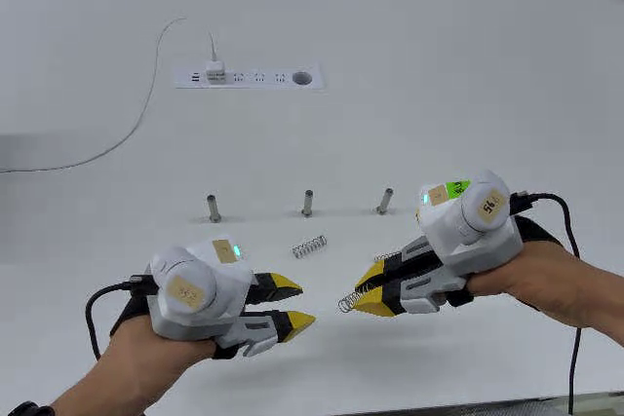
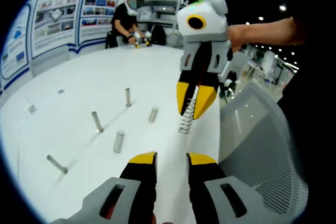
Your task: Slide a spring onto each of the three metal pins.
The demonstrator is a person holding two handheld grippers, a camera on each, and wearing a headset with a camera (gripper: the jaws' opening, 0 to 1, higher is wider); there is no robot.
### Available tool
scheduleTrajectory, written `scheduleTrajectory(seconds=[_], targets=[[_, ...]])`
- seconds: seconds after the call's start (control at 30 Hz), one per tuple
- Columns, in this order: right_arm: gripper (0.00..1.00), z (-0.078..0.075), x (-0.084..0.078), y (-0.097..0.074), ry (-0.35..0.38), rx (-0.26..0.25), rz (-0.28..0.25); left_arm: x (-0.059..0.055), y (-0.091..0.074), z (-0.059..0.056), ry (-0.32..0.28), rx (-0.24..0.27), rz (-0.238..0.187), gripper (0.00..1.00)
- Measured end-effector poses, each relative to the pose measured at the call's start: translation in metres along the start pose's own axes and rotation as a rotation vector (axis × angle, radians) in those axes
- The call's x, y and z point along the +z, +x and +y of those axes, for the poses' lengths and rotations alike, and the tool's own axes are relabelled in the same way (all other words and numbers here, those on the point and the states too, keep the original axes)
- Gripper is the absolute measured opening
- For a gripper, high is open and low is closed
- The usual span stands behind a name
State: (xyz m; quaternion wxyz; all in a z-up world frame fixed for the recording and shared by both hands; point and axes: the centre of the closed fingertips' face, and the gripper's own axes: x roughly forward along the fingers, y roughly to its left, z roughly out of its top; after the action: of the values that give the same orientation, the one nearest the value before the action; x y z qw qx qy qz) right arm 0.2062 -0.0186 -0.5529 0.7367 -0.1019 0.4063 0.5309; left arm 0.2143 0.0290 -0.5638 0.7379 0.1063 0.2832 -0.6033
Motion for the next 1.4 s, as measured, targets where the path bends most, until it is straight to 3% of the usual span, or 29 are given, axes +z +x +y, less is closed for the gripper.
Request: scheduleTrajectory(seconds=[0.37,0.73,1.1,1.4], targets=[[0.12,-0.026,-0.007,0.005,0.026,-0.06,0.03,-0.014,-0.011,0.024,-0.071,0.093,-0.008,0.31],[0.12,-0.041,0.0,0.013,0.017,-0.079,0.051,-0.028,-0.027,0.054,-0.139,0.197,-0.018,0.37],[0.12,-0.051,0.019,0.03,-0.037,-0.074,0.073,-0.042,-0.052,0.09,-0.22,0.327,-0.04,0.44],[0.12,-0.063,0.038,0.042,-0.077,-0.061,0.093,-0.053,-0.066,0.105,-0.256,0.388,-0.037,0.5]])
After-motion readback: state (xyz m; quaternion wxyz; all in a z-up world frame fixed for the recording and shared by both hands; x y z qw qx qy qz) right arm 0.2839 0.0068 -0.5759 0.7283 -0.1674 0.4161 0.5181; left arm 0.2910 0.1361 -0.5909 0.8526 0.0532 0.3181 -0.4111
